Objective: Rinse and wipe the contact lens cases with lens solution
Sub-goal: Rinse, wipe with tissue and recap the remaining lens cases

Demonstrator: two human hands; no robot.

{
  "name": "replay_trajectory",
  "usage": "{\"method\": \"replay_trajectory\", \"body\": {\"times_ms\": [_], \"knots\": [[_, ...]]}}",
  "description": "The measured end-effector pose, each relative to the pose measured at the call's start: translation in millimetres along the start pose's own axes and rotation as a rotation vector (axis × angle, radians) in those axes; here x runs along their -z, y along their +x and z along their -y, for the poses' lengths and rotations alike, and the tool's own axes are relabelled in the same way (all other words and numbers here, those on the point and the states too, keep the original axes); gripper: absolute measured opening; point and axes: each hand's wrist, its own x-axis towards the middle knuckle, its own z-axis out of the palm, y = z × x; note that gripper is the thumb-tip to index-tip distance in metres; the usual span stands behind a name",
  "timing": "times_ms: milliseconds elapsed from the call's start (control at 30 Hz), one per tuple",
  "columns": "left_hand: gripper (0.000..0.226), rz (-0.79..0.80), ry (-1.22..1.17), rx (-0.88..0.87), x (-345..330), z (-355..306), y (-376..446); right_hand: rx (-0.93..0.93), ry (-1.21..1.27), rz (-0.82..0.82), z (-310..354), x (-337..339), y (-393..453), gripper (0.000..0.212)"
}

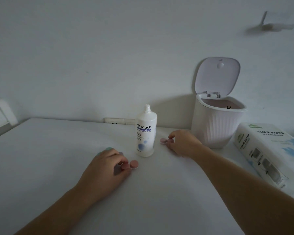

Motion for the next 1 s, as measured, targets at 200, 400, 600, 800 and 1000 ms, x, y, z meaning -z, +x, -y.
{"method": "replay_trajectory", "body": {"times_ms": [200, 400, 600, 800, 1000], "knots": [[0.031, -0.023, 0.063, 0.042, -1.0, 0.1, -0.2, 0.023, 0.052, -0.054, -6.2, -2.4, -3.5, 0.032], [0.026, -0.139, -0.074, -0.005, 0.5, -15.2, 0.5, 0.117, 0.202, -0.055, -26.3, 3.6, -41.6, 0.021], [0.039, 0.149, -0.331, -0.006, -11.6, -53.7, 18.7, 0.307, 0.279, 0.131, -38.0, 12.4, -81.0, 0.022], [0.053, 0.28, -0.195, -0.014, -39.5, -80.0, 33.7, 0.362, 0.464, 0.14, -44.6, 5.4, -96.0, 0.024], [0.021, 0.253, -0.218, -0.054, -50.1, -83.0, 26.8, 0.352, 0.437, 0.089, -46.8, -0.6, -103.3, 0.027]]}}
